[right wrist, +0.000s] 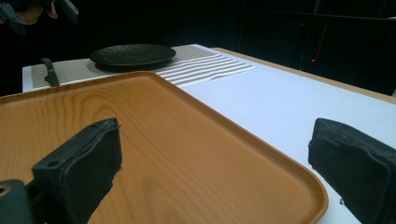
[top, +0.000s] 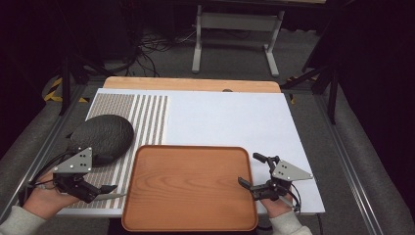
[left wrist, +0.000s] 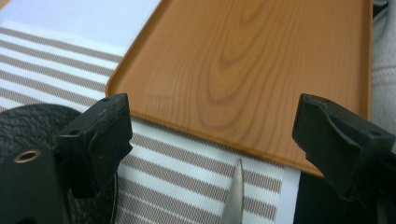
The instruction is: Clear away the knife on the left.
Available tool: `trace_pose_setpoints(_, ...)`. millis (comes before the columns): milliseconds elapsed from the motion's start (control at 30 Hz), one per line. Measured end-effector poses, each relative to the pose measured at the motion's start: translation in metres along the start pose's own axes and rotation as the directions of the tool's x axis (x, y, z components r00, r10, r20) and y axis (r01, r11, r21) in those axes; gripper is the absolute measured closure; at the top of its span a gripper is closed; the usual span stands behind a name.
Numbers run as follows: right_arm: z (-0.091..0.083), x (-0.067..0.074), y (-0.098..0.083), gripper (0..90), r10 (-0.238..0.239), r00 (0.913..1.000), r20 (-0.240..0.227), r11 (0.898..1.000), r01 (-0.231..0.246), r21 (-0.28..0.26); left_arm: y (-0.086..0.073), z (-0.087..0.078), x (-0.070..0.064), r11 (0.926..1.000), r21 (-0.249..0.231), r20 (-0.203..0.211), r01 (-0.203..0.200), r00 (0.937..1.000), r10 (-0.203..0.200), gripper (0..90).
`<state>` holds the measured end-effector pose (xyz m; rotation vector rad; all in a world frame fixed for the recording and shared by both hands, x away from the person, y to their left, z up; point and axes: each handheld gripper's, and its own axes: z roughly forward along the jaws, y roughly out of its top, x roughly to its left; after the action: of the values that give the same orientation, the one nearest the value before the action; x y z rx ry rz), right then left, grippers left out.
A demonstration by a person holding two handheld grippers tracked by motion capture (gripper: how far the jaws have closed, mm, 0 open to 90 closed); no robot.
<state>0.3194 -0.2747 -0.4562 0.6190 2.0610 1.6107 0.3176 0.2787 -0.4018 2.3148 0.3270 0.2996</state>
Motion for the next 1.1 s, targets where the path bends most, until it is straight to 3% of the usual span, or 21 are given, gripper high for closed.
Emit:
trace_pose_setpoints(300,-0.001,-0.001,0.000,3.1,0.003,1.0000,0.002,1.000,-0.003,-0.002,-0.010,-0.001,0.005,0.9969,0.078,0.022,0.007,0.9997,-0.008,15.4)
trace_pose_setpoints(600,0.001,0.000,-0.001,3.2,0.006,1.0000,-0.007,1.000,-0.006,0.009,-0.020,-0.004,0.009,0.9858,0.168,0.043,0.001,0.9990,-0.009,18.2)
trace_pose_setpoints(667,0.002,0.000,-0.001,3.3,0.004,1.0000,-0.009,1.000,-0.004,0.010,-0.024,-0.005,0.012,0.9763,0.216,0.047,-0.006,0.9989,-0.005,19.3)
trace_pose_setpoints(700,0.002,0.000,-0.001,3.3,0.004,1.0000,-0.007,1.000,-0.004,0.011,-0.024,-0.005,0.012,0.9763,0.216,0.047,-0.006,0.9989,-0.005,19.7)
trace_pose_setpoints(733,0.002,0.000,-0.001,3.2,0.006,1.0000,-0.007,1.000,-0.006,0.012,-0.027,-0.005,0.014,0.9689,0.247,0.049,-0.006,0.9988,-0.007,20.1)
trace_pose_setpoints(800,0.002,-0.001,-0.001,3.2,0.009,0.9999,-0.005,1.000,-0.009,0.008,-0.028,-0.006,0.015,0.9670,0.255,0.055,-0.003,0.9984,-0.012,21.8)
trace_pose_setpoints(900,0.002,-0.001,-0.001,3.2,0.011,0.9999,-0.006,1.000,-0.011,0.008,-0.033,-0.007,0.019,0.9578,0.287,0.069,0.000,0.9974,-0.021,23.3)
trace_pose_setpoints(933,0.002,-0.001,-0.001,3.2,0.010,0.9999,-0.005,1.000,-0.010,0.008,-0.034,-0.006,0.019,0.9534,0.302,0.069,-0.002,0.9974,-0.019,23.5)
trace_pose_setpoints(1000,0.002,-0.001,-0.001,3.2,0.008,0.9999,-0.006,1.000,-0.008,0.009,-0.036,-0.006,0.021,0.9352,0.354,0.076,0.008,0.9965,-0.037,23.5)
trace_pose_setpoints(1033,0.002,-0.001,-0.001,3.2,0.008,0.9999,-0.007,1.000,-0.008,0.010,-0.036,-0.005,0.021,0.9298,0.368,0.079,-0.004,0.9965,-0.027,23.8)
trace_pose_setpoints(1067,0.002,-0.001,-0.001,3.2,0.008,0.9999,-0.007,1.000,-0.008,0.011,-0.036,-0.005,0.021,0.9298,0.368,0.079,-0.004,0.9965,-0.027,24.7)
trace_pose_setpoints(1100,0.002,-0.001,-0.001,3.2,0.008,0.9999,-0.007,1.000,-0.008,0.011,-0.037,-0.005,0.020,0.9227,0.385,0.077,-0.012,0.9968,-0.019,24.7)
